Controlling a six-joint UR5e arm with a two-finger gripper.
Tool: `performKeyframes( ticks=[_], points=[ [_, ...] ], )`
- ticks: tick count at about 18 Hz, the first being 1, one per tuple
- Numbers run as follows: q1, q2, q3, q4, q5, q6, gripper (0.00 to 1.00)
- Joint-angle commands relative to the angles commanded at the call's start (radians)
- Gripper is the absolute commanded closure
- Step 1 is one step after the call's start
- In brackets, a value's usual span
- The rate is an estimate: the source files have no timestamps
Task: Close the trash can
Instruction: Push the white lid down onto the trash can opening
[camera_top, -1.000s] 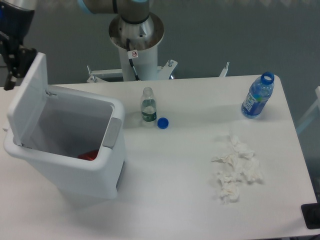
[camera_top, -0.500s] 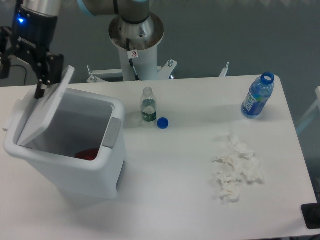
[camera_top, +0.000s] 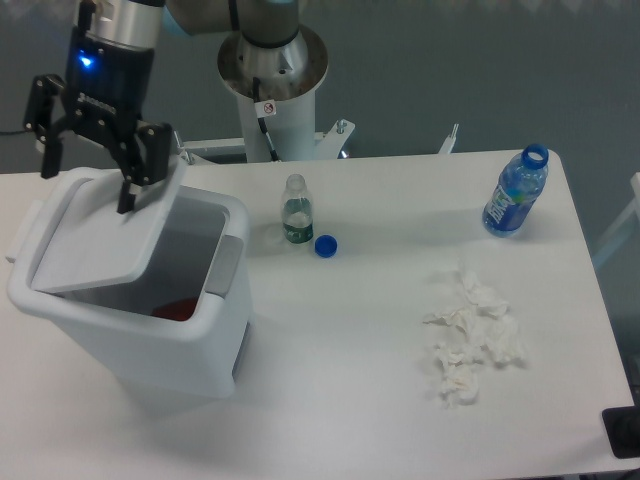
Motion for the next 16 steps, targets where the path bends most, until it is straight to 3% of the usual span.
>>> performKeyframes(
  ticks=[16],
  points=[
    [0.032, -0.032, -0.002, 0.002, 0.028, 0.034, 0.00]
  ],
)
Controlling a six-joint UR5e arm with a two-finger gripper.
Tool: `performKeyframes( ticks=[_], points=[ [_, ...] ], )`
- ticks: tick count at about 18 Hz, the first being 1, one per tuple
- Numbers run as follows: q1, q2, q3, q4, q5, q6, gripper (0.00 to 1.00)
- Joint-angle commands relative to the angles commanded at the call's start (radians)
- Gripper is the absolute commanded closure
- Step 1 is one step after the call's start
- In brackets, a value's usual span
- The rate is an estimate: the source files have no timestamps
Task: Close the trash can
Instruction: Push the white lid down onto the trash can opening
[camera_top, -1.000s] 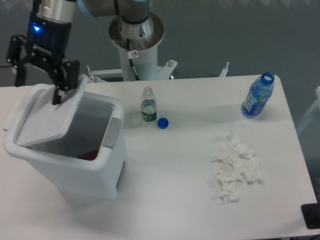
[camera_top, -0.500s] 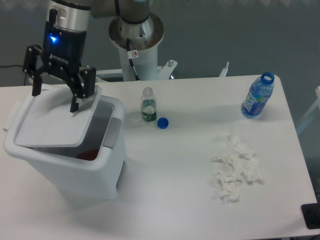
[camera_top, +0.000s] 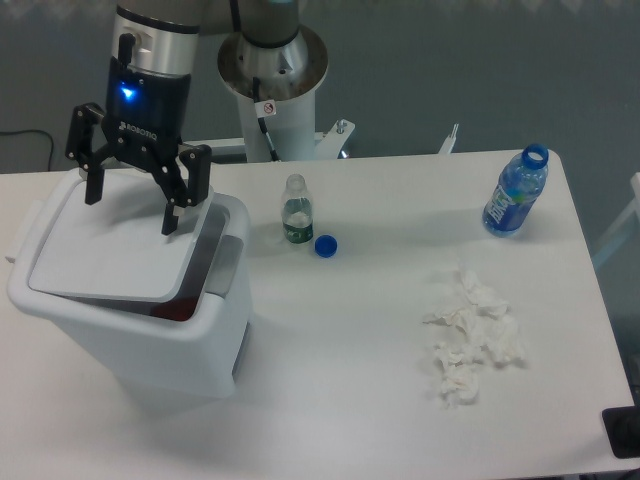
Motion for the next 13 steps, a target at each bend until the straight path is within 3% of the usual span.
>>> performKeyframes(
  ticks=[13],
  points=[
    [0.009, -0.026, 0.002, 0.003, 0.014, 0.031, 0.00]
  ],
)
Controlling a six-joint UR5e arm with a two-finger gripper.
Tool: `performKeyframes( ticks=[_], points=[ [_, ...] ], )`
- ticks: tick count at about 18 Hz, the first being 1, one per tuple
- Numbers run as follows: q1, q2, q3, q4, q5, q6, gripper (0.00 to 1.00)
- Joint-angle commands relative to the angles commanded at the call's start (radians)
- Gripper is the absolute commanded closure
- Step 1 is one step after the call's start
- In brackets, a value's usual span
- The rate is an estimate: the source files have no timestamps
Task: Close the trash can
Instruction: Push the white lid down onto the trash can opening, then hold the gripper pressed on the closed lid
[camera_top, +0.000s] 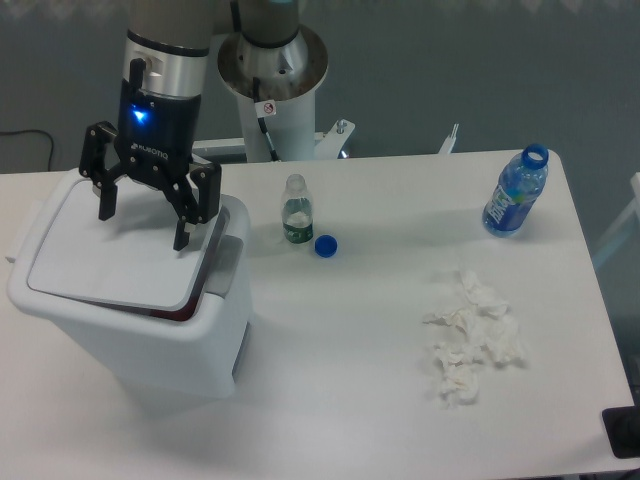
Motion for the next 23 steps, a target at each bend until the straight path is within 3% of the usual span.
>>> performKeyframes(
  ticks=[23],
  points=[
    [-0.002, -0.025, 0.000, -0.002, 0.017, 0.000, 0.00]
  ],
)
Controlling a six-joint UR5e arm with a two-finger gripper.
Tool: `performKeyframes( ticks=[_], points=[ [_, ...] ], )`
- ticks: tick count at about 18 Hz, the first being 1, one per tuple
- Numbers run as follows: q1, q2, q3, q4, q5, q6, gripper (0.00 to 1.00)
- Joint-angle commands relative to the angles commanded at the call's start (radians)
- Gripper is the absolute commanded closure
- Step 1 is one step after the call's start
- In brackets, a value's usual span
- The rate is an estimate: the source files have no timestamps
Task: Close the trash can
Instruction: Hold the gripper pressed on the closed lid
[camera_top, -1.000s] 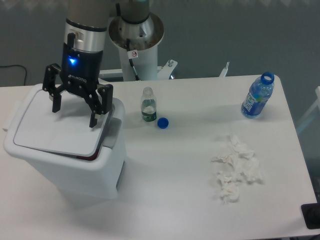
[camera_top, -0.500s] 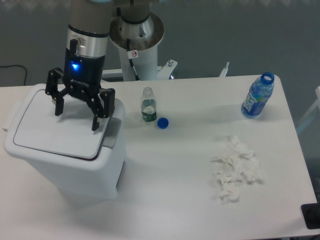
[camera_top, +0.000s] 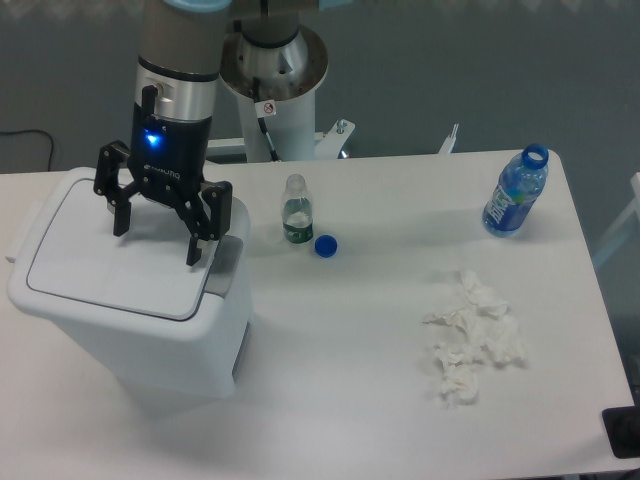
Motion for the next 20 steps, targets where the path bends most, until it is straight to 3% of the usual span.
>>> performKeyframes(
  ticks=[20],
  points=[
    [0.002, -0.015, 0.009, -0.002, -0.002, 0.002, 0.00]
  ],
)
